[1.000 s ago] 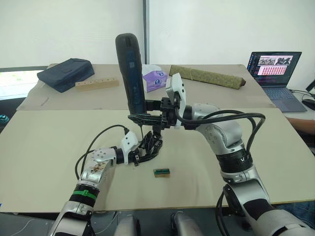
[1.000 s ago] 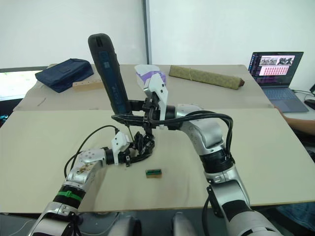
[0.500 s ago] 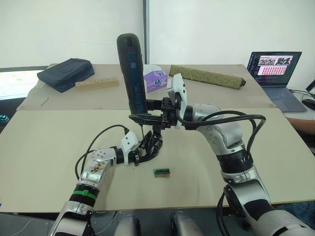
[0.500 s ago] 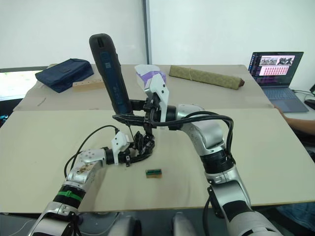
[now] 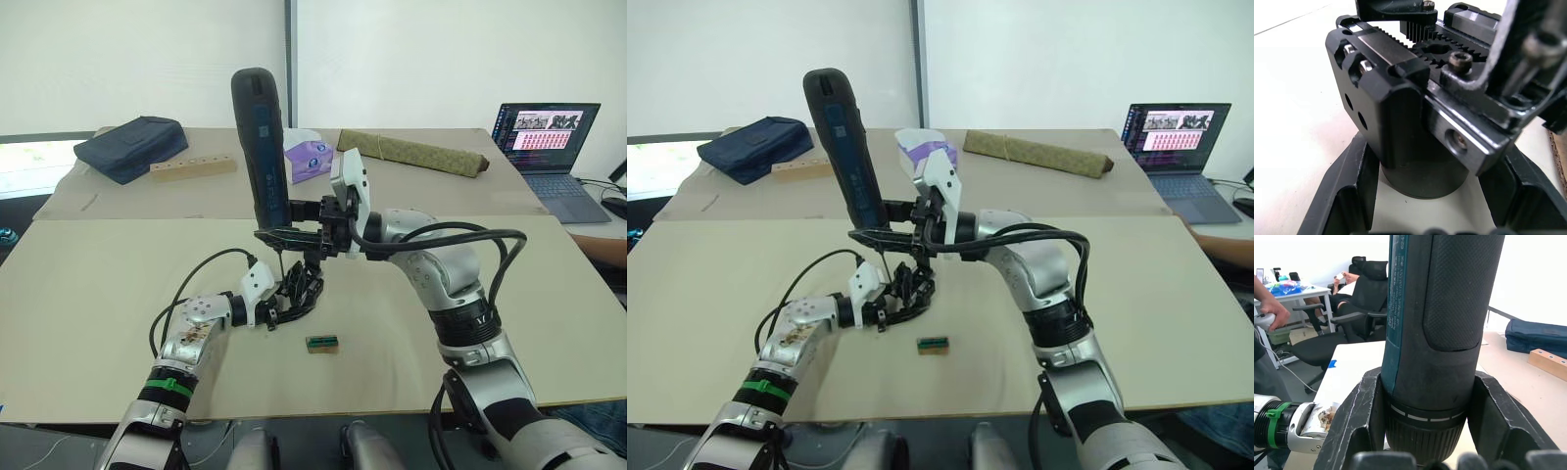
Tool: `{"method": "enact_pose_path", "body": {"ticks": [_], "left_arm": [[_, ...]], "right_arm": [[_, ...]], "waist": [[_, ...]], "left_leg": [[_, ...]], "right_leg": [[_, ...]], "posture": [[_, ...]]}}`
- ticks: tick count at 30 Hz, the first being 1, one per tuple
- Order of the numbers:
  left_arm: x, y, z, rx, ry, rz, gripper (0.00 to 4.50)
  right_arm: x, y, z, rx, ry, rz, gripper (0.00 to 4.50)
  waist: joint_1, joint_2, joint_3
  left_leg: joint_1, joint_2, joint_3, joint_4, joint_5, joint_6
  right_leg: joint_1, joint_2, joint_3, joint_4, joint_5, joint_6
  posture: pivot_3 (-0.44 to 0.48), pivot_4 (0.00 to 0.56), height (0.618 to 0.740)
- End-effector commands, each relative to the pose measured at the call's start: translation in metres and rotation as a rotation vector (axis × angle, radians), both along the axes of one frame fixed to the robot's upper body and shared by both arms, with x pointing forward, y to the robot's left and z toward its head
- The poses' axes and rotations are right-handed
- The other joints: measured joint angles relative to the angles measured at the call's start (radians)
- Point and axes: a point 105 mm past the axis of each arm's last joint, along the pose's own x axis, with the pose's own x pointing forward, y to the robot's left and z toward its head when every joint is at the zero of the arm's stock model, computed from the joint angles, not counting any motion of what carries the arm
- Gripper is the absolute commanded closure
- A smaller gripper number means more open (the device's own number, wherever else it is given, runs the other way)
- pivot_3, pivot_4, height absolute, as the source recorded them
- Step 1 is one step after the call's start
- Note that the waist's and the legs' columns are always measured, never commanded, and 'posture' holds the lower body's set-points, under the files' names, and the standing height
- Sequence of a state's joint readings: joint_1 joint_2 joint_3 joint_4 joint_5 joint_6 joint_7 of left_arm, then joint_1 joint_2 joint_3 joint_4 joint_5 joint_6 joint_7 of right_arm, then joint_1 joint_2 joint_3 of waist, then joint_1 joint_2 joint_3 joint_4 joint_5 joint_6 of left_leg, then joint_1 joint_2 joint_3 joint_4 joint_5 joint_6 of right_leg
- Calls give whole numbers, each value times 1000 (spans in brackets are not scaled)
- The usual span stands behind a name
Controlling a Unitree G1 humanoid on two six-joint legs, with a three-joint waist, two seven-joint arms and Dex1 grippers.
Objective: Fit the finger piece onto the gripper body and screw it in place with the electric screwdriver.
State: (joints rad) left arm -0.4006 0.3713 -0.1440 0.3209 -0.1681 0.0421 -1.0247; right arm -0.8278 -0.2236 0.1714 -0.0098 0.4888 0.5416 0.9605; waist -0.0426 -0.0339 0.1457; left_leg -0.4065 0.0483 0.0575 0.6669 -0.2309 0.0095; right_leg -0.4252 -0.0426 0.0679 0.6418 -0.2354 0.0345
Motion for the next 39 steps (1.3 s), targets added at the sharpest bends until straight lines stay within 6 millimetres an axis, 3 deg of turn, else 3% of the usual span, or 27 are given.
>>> {"method": "enact_pose_path", "body": {"ticks": [1, 39], "left_arm": [[-7, 5, -20, 33, 83, 3, 2199], [-5, 8, -20, 40, 85, 3, 2199]], "right_arm": [[-8, -2, 18, 58, -56, 30, 2563], [-5, -6, -3, 69, -99, -9, 2563]], "waist": [[0, 0, 0], [0, 0, 0]], "left_leg": [[0, 0, 0, 0, 0, 0], [1, 0, 0, 0, 0, 0]], "right_leg": [[0, 0, 0, 0, 0, 0], [1, 0, 0, 0, 0, 0]], "posture": [[0, 150, 740], [0, 150, 740]]}}
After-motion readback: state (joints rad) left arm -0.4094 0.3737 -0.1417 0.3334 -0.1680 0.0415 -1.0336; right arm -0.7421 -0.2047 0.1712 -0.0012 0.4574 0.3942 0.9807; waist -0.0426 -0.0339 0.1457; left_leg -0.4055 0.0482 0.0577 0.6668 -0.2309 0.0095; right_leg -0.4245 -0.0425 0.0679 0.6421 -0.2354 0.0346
